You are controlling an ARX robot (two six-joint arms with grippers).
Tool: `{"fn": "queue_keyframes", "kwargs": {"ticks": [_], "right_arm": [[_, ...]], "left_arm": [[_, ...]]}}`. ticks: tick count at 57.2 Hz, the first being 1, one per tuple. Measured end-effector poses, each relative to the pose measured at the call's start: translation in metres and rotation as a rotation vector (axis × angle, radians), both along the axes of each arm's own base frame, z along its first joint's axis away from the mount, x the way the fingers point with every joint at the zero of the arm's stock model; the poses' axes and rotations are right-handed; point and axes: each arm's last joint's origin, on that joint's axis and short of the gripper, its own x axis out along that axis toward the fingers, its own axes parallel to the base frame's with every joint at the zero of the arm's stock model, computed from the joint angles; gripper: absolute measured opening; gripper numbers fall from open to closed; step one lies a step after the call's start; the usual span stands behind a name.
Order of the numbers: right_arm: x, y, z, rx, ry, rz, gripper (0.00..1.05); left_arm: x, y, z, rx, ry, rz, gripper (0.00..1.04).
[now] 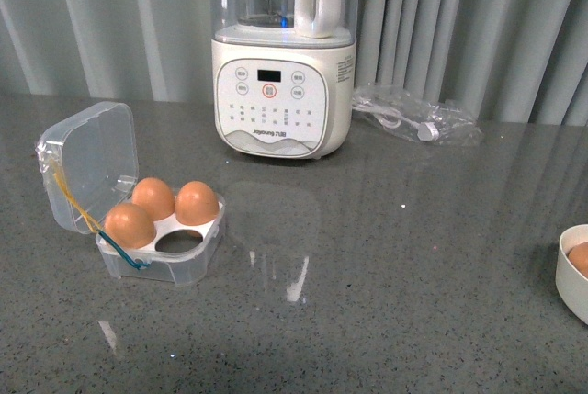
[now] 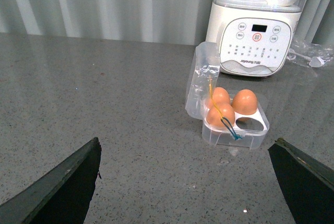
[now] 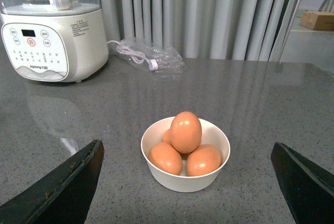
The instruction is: Put egg into box
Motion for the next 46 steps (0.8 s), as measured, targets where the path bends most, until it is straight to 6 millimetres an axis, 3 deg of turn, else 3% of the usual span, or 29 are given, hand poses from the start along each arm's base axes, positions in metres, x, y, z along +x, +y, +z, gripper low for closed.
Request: {"fn": "queue_keyframes", "kwargs": {"ticks": [46], "right_arm": [[0.0, 0.0, 0.0, 0.0, 0.0, 0.0, 0.97]], "left_arm": [[0.0, 0.0, 0.0, 0.0, 0.0, 0.0, 0.98]]}}
